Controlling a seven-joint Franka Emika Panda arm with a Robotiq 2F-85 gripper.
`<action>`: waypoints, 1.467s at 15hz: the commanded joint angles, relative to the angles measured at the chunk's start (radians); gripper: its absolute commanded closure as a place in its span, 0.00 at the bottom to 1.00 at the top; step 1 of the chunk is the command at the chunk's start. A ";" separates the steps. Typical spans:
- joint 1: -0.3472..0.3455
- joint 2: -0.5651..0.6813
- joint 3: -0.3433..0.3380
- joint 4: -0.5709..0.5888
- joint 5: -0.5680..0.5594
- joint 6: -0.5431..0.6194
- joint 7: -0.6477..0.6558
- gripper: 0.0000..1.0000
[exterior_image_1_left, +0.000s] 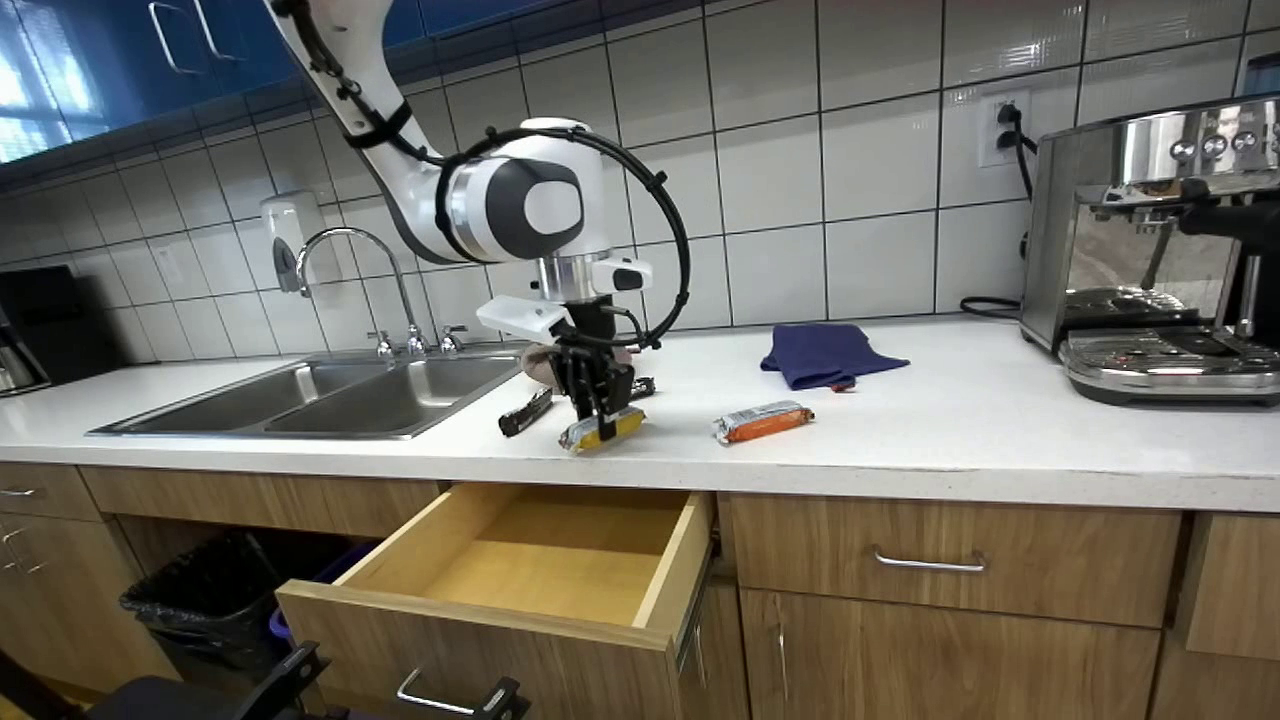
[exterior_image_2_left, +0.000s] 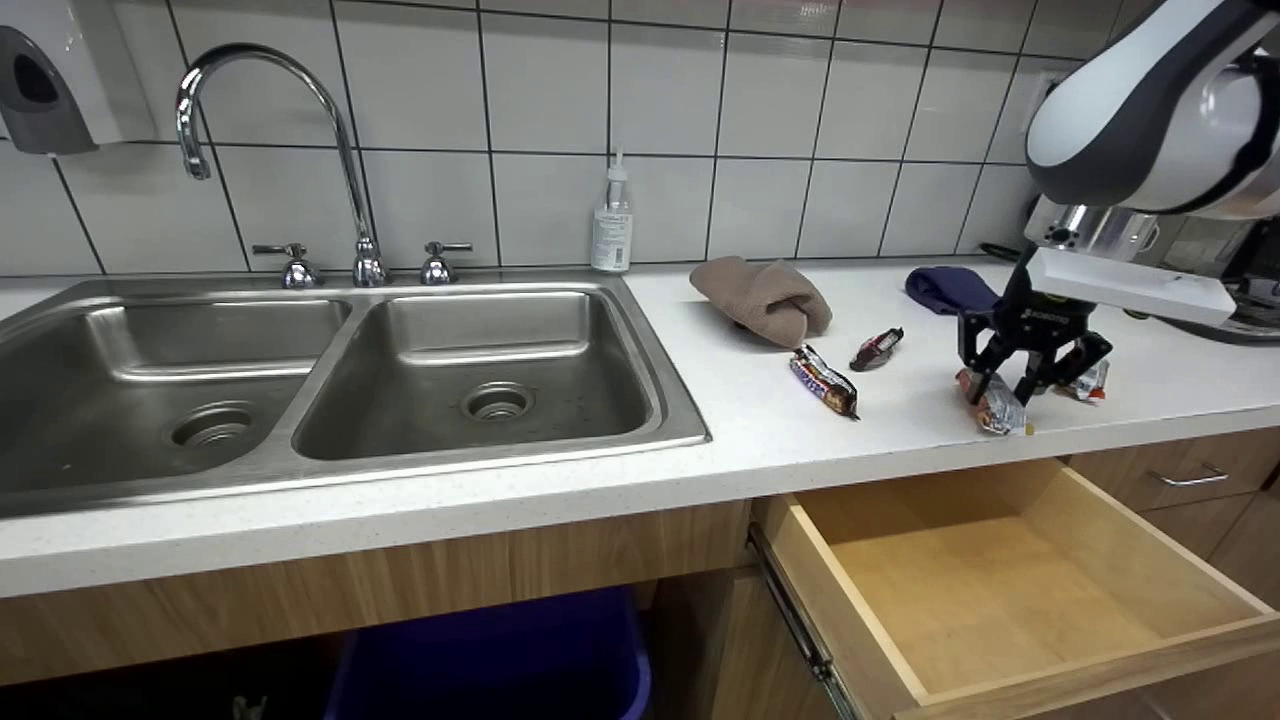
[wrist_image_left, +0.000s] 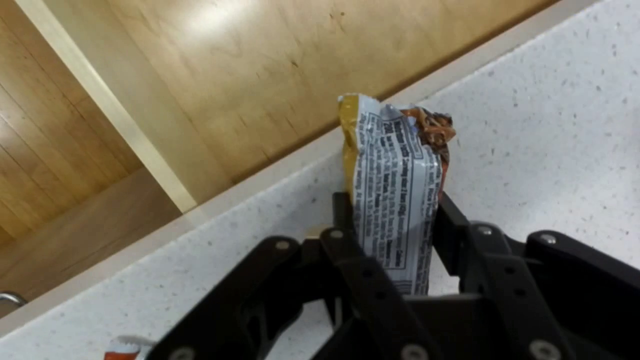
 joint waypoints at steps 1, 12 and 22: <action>0.003 -0.113 0.004 -0.141 -0.022 0.048 0.007 0.84; -0.007 -0.267 0.006 -0.400 -0.019 0.128 0.008 0.84; -0.016 -0.238 -0.004 -0.442 -0.016 0.187 0.018 0.84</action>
